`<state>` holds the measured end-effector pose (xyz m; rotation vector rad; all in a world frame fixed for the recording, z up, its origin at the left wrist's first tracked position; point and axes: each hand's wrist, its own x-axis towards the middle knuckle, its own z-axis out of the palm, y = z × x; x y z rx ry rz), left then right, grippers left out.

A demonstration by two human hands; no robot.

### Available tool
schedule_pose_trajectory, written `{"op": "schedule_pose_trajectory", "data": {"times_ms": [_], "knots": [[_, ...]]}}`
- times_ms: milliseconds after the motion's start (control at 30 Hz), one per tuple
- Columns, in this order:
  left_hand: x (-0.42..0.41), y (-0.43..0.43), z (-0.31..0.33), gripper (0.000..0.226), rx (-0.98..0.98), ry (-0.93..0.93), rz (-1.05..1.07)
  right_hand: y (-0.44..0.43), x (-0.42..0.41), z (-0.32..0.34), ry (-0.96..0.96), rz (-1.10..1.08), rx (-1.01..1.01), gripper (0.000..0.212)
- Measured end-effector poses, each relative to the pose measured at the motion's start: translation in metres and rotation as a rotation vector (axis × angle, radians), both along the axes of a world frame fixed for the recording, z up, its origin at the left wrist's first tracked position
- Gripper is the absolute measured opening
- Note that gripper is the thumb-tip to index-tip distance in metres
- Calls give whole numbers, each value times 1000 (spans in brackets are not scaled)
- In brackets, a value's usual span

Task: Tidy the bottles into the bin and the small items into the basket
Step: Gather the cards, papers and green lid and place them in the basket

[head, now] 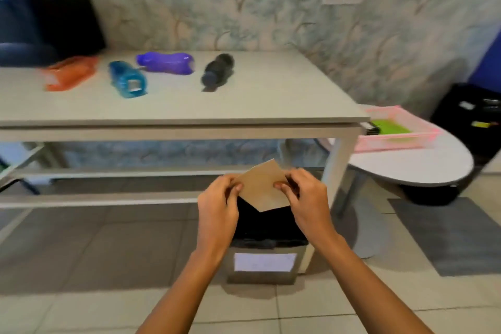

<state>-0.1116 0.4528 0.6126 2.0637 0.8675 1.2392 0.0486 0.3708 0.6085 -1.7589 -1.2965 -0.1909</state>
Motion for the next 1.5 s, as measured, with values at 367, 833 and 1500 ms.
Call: {"op": "schedule_pose_trajectory", "data": {"times_ms": [367, 833, 1500], "knots": [[259, -107, -19, 30, -166, -81, -280, -139, 228, -7, 85, -391, 20, 7], [503, -73, -44, 16, -382, -50, -493, -129, 420, -22, 317, -608, 146, 11], [714, 77, -119, 58, -279, 456, -259, 92, 697, -41, 622, -537, 30, 6]]}}
